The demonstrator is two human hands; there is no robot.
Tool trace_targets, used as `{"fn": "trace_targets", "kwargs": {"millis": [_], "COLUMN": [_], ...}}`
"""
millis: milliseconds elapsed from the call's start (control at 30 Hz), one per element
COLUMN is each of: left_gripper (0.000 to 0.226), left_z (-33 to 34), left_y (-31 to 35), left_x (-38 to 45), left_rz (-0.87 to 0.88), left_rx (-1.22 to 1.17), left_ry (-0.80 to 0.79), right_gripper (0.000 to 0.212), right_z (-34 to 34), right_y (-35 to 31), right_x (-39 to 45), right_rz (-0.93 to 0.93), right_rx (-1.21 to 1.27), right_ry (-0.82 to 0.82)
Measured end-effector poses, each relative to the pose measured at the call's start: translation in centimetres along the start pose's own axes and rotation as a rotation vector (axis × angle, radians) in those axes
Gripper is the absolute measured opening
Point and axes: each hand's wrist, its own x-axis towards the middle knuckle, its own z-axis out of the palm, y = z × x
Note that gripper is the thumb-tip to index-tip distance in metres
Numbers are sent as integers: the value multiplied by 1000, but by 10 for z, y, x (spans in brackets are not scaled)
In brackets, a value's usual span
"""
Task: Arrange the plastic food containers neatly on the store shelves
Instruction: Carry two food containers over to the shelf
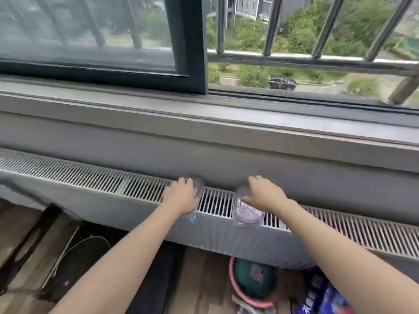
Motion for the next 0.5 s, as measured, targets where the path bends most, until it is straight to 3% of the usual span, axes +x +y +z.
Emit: {"fn": "trace_targets", "kwargs": {"millis": [200, 500], "left_gripper": [88, 123], "left_z": [38, 58], "left_y": [-6, 2], "left_x": [31, 54], "left_rz": [-233, -406], "left_rx": [-61, -206], "left_ry": [-64, 6], "right_gripper": [95, 135], "right_z": [48, 94], "right_y": [23, -2], "right_x": [21, 45], "right_rz": [270, 531], "right_rx": [67, 363], "right_ry": [-75, 39]}}
